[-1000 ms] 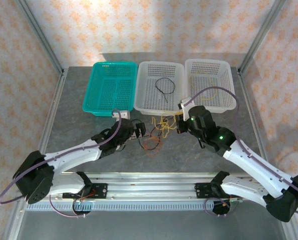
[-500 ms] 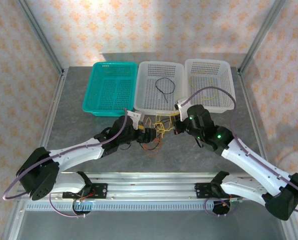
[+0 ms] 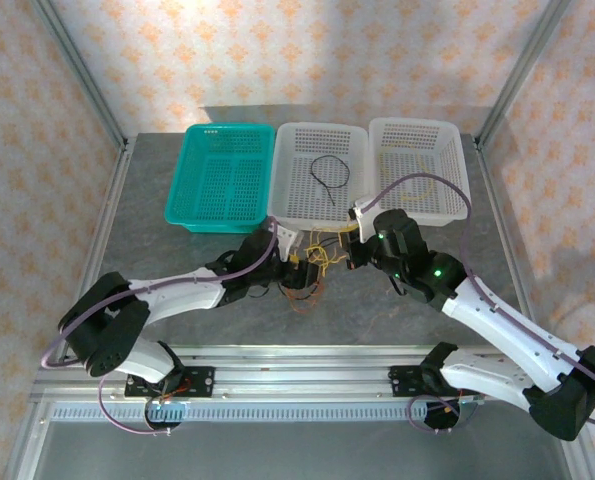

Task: Untangle the cables

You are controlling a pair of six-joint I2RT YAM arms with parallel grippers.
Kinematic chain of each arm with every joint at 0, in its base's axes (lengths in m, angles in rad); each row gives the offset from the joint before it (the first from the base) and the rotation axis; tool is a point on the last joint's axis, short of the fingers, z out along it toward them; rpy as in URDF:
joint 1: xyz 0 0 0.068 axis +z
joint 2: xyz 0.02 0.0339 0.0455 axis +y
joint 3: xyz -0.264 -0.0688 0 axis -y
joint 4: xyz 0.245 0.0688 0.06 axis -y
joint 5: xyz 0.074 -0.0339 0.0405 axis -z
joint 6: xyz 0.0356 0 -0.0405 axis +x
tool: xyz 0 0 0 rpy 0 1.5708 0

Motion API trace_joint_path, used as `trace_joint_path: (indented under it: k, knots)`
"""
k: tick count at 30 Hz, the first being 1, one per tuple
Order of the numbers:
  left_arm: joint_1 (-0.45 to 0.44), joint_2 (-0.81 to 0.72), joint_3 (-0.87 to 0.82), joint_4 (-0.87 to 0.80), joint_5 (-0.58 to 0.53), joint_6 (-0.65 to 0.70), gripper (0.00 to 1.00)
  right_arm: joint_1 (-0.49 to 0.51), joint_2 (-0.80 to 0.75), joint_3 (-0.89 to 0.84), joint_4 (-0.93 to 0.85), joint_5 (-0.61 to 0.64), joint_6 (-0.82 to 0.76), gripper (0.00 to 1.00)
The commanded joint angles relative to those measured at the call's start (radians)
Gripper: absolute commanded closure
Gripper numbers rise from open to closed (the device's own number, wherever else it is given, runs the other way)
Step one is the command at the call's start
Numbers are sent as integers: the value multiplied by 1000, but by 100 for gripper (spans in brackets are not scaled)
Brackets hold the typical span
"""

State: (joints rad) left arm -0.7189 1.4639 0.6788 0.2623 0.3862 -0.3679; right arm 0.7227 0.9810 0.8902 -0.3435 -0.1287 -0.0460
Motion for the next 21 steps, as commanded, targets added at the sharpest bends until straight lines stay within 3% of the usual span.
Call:
trace_joint_path:
  k: [1,13,21]
  knots:
    - [9,29,34,56,16,30,27,-3,-11,29,21,-6,14,100]
    - [9,125,64,152,-20,-14,44,-3,-23,27,22,-23,24,100]
    - [20,153,74,176,-191,-94,75,-3,-35,26,11,-13,20,100]
